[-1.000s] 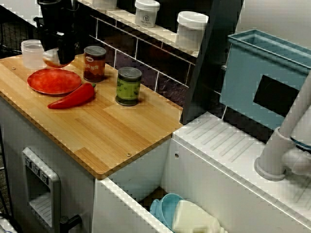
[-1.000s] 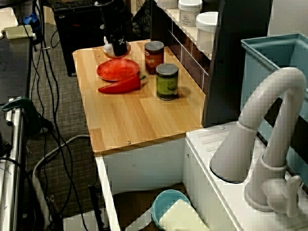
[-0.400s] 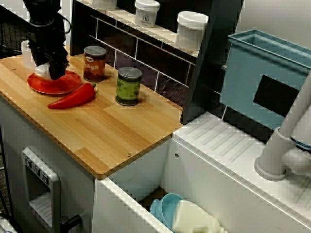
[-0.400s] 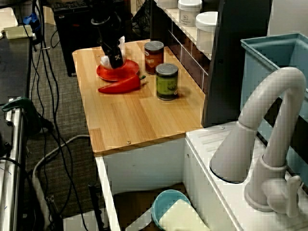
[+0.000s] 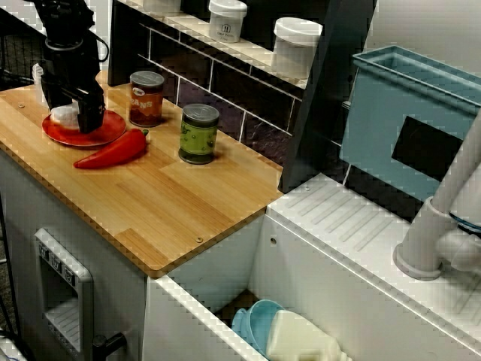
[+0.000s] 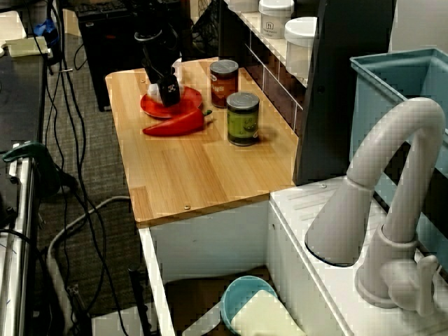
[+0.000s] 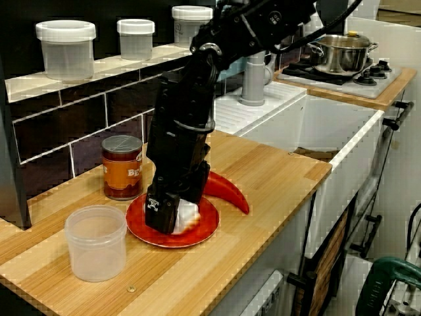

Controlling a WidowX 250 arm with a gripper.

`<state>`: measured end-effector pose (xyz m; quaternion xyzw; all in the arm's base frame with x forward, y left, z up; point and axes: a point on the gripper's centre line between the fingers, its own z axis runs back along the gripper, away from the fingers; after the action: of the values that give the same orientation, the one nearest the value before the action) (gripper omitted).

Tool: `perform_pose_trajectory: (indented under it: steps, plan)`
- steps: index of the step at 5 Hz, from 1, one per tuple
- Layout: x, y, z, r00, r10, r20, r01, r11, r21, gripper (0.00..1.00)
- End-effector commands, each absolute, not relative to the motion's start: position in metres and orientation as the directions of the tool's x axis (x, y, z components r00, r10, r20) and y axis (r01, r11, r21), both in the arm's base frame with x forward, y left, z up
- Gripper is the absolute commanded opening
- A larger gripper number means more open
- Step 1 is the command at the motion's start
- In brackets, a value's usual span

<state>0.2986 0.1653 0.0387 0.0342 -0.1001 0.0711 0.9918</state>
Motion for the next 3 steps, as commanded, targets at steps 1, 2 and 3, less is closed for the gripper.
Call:
perform_pose_trajectory:
  steps: [1, 2, 3]
  plan:
    - [0.312, 0.173, 0.061, 0.964, 0.154, 0.215, -0.164, 0.986, 0.029, 1.0]
    - [0.316, 0.176, 0.078, 0.96, 0.165, 0.225, -0.168, 0.986, -0.005, 1.0]
    - [0.321, 0.18, 0.091, 0.959, 0.178, 0.22, -0.175, 0.984, -0.032, 1.0]
